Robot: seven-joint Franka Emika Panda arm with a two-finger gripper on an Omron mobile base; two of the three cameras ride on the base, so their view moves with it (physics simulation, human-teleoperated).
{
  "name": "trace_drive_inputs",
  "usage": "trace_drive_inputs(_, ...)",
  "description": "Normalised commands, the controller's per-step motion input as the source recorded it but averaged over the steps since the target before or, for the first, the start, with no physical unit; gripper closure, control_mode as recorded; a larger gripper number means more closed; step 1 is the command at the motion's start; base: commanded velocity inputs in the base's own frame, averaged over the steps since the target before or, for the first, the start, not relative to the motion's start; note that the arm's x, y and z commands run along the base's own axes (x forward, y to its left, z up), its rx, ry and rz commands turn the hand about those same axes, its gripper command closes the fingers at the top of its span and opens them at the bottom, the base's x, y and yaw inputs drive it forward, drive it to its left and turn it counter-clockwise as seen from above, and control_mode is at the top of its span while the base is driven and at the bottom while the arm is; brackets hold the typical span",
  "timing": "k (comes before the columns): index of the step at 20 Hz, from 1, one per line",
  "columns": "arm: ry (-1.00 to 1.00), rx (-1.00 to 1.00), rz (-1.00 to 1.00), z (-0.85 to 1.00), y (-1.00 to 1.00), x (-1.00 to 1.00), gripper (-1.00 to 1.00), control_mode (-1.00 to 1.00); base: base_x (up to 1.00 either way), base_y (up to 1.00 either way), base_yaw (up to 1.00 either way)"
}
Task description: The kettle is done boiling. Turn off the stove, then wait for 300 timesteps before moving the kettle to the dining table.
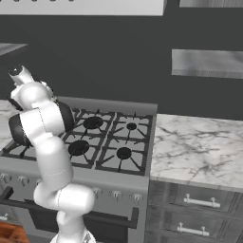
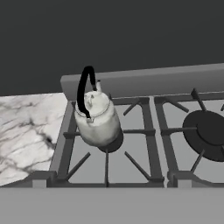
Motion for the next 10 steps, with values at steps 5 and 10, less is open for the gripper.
trace_drive_inputs(5,0.00,0.03,0.00,0.00,0.00,0.09,-1.00,-1.00,0.00,0.00,0.00)
trace_drive_inputs(10,0.00,0.01,0.00,0.00,0.00,0.18,-1.00,-1.00,0.00,0.00,0.00)
